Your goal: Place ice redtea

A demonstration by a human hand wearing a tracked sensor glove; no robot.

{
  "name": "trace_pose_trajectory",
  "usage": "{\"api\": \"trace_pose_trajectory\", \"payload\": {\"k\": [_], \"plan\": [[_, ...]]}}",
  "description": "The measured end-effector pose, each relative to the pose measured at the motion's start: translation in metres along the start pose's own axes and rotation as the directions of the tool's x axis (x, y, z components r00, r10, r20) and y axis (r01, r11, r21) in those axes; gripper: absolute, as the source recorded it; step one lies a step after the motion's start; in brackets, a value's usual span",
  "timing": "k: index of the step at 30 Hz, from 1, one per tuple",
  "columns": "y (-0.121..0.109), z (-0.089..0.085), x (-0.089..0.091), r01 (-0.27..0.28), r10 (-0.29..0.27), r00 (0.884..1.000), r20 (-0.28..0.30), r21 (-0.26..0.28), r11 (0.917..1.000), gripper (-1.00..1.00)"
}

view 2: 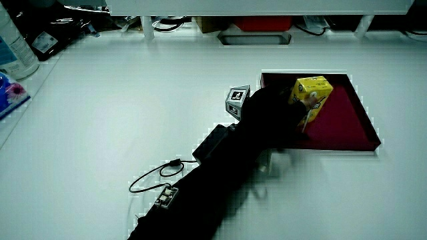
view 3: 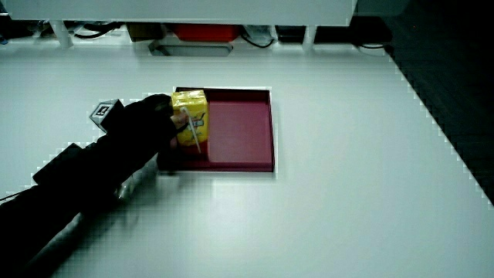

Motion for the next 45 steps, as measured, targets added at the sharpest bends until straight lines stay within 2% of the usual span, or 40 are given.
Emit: {"api": "trace_pose_trajectory", "payload": {"k": [4,5,7,11,25,27,31,33,35,37,39,41,42,45], "plan": [[-0.002,0.005,-0.006,-0.013,0.013,1.000,0.014,-0.005,0.9999,0.00],[-0.003,0.003,-0.002,-0.008,0.008,0.999,0.039,-0.012,0.9999,0.00],[-0.002,0.006,-0.007,-0.003,0.003,0.999,0.035,-0.017,0.9998,0.00],[-0.002,0.005,-0.006,-0.014,0.015,0.999,0.036,-0.028,0.9995,0.00],[-0.004,0.006,-0.006,-0.021,0.022,0.999,0.039,-0.024,0.9995,-0.54],[-0.005,0.006,-0.003,-0.035,0.037,0.997,0.071,-0.030,0.9989,-0.62],[-0.010,0.009,0.007,-0.042,0.046,0.996,0.075,-0.059,0.9974,-0.77],[-0.012,0.012,0.015,-0.044,0.049,0.998,0.048,-0.090,0.9949,-0.85],[-0.016,0.013,0.026,-0.081,0.085,0.996,0.031,-0.124,0.9890,-0.92],[-0.021,0.019,0.029,-0.081,0.081,0.997,-0.007,-0.145,0.9861,-1.00],[-0.026,0.020,0.039,-0.093,0.090,0.996,-0.024,-0.179,0.9796,-1.00],[-0.032,0.024,0.043,-0.118,0.104,0.991,-0.079,-0.203,0.9721,-1.00],[-0.035,0.025,0.047,-0.133,0.117,0.990,-0.084,-0.210,0.9686,-1.00],[-0.046,0.035,0.052,-0.134,0.103,0.985,-0.140,-0.227,0.9646,-1.00]]}}
